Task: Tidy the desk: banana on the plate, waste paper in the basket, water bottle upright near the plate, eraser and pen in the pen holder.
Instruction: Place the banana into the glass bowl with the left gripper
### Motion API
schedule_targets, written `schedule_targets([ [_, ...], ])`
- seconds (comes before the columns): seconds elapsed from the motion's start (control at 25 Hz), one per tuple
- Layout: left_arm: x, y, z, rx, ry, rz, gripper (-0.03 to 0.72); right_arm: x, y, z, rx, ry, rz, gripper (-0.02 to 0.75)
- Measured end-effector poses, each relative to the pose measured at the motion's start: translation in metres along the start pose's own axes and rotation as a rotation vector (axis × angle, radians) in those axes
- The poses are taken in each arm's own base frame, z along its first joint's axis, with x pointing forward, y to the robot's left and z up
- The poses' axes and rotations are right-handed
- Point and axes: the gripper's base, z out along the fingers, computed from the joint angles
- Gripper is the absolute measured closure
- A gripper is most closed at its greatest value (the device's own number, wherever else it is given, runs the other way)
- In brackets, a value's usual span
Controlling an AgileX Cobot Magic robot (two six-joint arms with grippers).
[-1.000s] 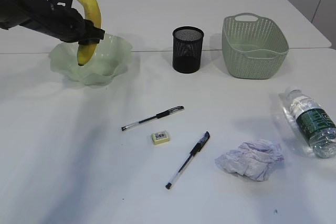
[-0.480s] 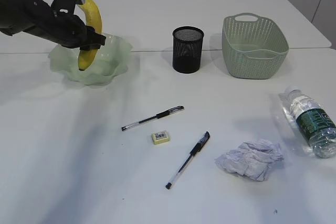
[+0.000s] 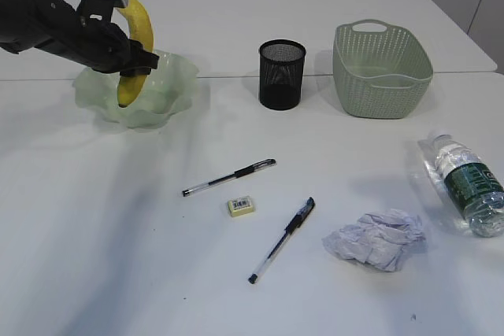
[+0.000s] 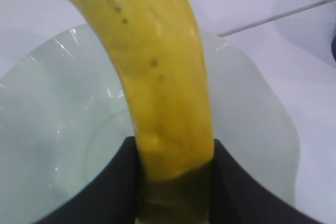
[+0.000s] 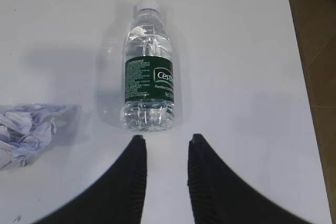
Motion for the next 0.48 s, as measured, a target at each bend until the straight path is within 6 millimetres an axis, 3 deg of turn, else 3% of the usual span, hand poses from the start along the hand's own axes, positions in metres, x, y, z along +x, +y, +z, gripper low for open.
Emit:
schedule_targets([
  [0.48, 0.0018, 0.0002, 0.0017, -0.001, 0.007, 0.014, 0.428, 0.0000, 0.0000, 0.0000, 0.000, 0.000, 0.000, 0.524],
])
